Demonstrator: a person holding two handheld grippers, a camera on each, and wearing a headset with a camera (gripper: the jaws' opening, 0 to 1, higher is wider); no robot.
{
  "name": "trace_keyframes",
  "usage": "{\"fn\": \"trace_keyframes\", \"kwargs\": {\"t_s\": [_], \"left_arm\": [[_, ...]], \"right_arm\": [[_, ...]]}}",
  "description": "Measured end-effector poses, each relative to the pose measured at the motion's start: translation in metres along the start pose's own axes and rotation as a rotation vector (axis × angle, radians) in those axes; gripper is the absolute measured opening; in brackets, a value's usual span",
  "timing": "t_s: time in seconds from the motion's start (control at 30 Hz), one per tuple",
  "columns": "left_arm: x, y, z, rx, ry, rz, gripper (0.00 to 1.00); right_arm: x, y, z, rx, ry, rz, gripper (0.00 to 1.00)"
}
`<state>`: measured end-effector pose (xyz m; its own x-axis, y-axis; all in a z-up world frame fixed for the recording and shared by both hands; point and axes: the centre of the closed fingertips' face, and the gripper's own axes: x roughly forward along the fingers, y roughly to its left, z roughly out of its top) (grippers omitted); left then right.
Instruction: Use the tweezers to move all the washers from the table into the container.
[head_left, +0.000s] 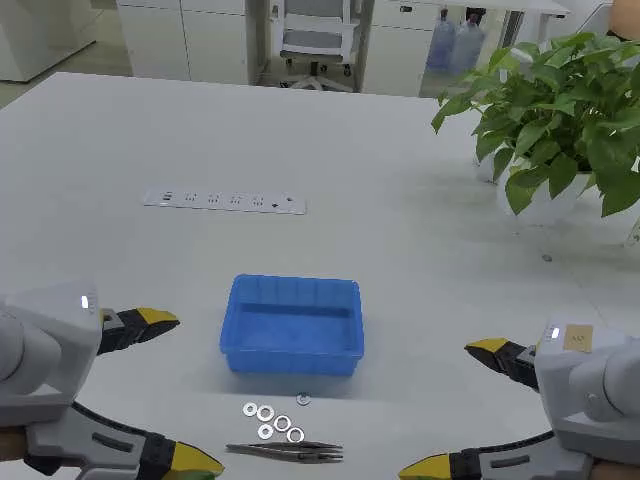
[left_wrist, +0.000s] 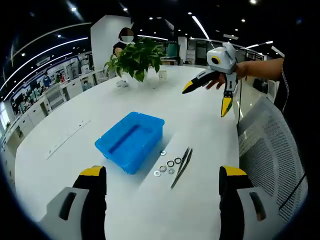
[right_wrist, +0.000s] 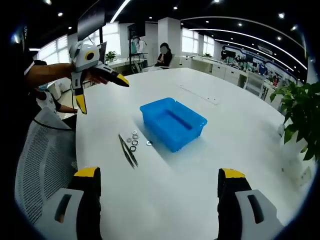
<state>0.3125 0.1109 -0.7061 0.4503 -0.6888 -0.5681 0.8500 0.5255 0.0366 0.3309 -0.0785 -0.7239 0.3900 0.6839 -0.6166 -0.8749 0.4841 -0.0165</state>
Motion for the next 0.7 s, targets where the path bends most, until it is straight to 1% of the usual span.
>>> {"fn": "trace_keyframes", "kwargs": {"t_s": [0.33, 0.53, 0.7], "left_arm": [[-0.002, 0.001, -0.002, -0.01, 0.0, 0.003, 0.99], [-0.002, 0.0, 0.0, -0.015, -0.009, 0.006, 0.99], [-0.002, 0.0, 0.0, -0.019, -0.012, 0.008, 0.99]], "right_arm": [[0.001, -0.001, 0.004, -0.01, -0.015, -0.003, 0.98], [-0.001, -0.005, 0.01, -0.022, -0.04, -0.03, 0.98], [-0.002, -0.007, 0.011, -0.02, -0.045, -0.035, 0.98]]}}
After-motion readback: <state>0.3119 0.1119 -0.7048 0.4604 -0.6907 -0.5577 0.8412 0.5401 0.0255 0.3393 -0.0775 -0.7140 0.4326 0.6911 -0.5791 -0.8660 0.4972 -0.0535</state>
